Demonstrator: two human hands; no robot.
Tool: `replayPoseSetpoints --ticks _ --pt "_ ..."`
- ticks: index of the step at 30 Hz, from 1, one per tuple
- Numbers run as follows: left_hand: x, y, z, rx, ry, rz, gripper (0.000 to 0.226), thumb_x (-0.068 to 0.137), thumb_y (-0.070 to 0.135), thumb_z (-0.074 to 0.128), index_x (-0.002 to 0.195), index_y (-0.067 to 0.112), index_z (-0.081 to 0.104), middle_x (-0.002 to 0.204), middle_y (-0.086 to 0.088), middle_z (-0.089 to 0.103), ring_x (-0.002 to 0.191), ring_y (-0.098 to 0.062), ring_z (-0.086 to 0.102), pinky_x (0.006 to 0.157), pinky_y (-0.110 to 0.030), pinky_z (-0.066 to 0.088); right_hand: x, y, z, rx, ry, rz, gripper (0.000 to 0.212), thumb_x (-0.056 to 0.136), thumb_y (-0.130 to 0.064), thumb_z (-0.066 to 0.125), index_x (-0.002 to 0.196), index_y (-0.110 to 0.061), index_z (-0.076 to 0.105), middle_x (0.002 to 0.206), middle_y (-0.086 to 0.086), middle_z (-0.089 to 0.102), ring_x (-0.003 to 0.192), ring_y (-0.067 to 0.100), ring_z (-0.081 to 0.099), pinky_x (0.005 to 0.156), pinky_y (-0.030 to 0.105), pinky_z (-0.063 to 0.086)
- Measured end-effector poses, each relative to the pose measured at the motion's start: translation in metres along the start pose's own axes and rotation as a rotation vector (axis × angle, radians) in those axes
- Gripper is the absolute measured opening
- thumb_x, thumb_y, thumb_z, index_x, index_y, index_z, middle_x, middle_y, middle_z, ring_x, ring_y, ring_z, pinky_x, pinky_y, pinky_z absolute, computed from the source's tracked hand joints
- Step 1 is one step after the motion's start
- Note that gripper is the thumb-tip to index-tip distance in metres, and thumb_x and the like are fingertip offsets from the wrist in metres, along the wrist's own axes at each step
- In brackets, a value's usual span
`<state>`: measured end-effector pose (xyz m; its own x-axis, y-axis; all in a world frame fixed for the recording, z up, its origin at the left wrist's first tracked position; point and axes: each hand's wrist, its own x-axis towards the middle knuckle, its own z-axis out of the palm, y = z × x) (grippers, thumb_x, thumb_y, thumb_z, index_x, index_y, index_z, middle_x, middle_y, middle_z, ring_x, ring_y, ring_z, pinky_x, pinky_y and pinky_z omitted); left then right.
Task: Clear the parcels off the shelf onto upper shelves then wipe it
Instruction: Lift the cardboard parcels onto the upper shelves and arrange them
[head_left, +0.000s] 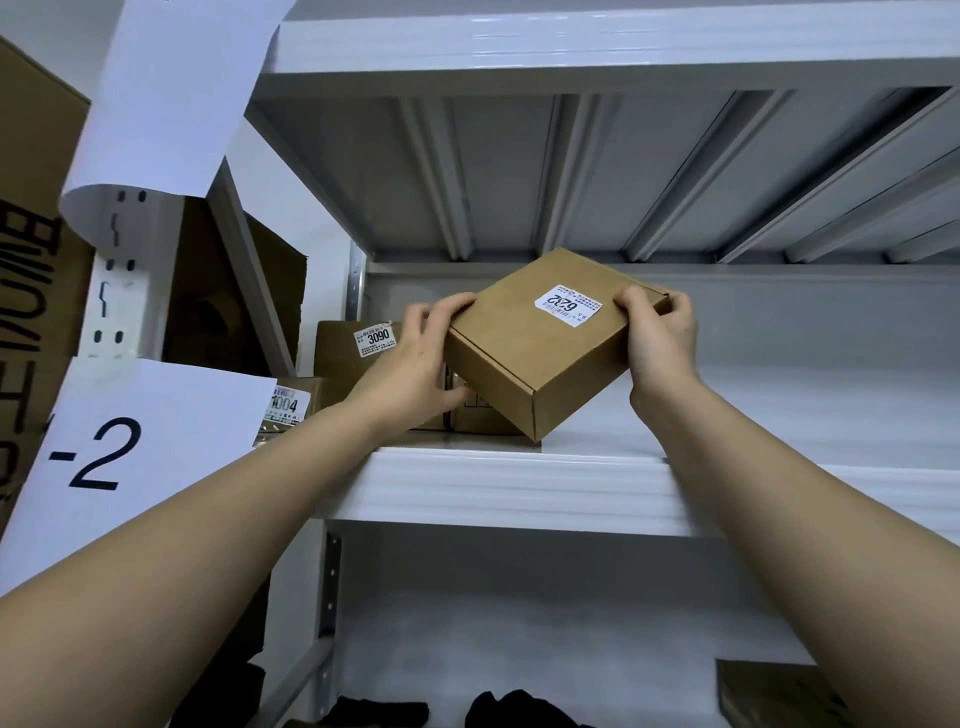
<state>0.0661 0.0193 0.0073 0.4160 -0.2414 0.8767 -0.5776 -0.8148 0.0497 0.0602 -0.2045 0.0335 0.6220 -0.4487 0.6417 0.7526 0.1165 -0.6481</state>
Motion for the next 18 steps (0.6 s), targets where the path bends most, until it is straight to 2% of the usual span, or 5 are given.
replayPoseSetpoints --ticks 2,5,11,15,18 --pt "0.000 0.004 -0.002 -0.342 -0.134 -0.225 0.084 0.089 0.020 0.065 0.149 0.034 0.008 0.133 -0.004 0.043 0.103 -0.020 0.062 0.093 -0.037 0.050 0.001 0.000 0.000 -0.008 0.024 -0.007 0.028 0.087 -0.023 0.057 0.108 -0.022 0.039 0.094 -0.008 0.047 0.078 0.006 0.047 0.062 0.022 0.038" --pt "0.005 0.006 -0.009 -0.790 -0.164 -0.489 0.053 0.101 0.025 0.040 0.148 0.027 0.015 0.127 -0.007 0.054 0.088 -0.027 0.070 0.084 -0.037 0.056 0.003 0.001 0.000 -0.013 0.043 0.009 0.033 0.088 -0.020 0.057 0.110 -0.022 0.033 0.103 -0.003 0.045 0.078 0.005 0.045 0.063 0.022 0.039" --pt "0.003 0.005 -0.011 -1.086 -0.480 -0.609 0.058 0.089 0.054 0.051 0.140 0.032 0.034 0.136 -0.007 0.048 0.097 -0.035 0.069 0.083 -0.038 0.058 0.002 0.003 0.003 0.014 0.000 0.036 0.040 0.091 -0.019 0.058 0.123 -0.020 0.035 0.112 0.000 0.043 0.080 0.005 0.046 0.064 0.021 0.040" --pt "0.004 0.003 -0.014 -1.190 -0.308 -0.598 0.051 0.087 0.030 0.066 0.130 0.032 0.040 0.129 -0.004 0.055 0.099 -0.030 0.068 0.085 -0.045 0.056 -0.001 0.005 0.006 0.003 -0.221 0.164 0.056 0.089 -0.023 0.064 0.137 -0.021 0.035 0.124 0.002 0.047 0.095 0.010 0.052 0.090 0.031 0.049" --pt "0.005 -0.001 -0.017 -1.156 -0.130 -0.621 0.065 0.088 0.024 0.066 0.137 0.042 0.028 0.118 -0.001 0.057 0.097 -0.024 0.065 0.081 -0.046 0.057 -0.005 0.008 0.010 -0.080 -0.432 0.234 0.063 0.088 -0.019 0.066 0.141 -0.019 0.033 0.127 0.003 0.050 0.102 0.013 0.055 0.089 0.030 0.050"
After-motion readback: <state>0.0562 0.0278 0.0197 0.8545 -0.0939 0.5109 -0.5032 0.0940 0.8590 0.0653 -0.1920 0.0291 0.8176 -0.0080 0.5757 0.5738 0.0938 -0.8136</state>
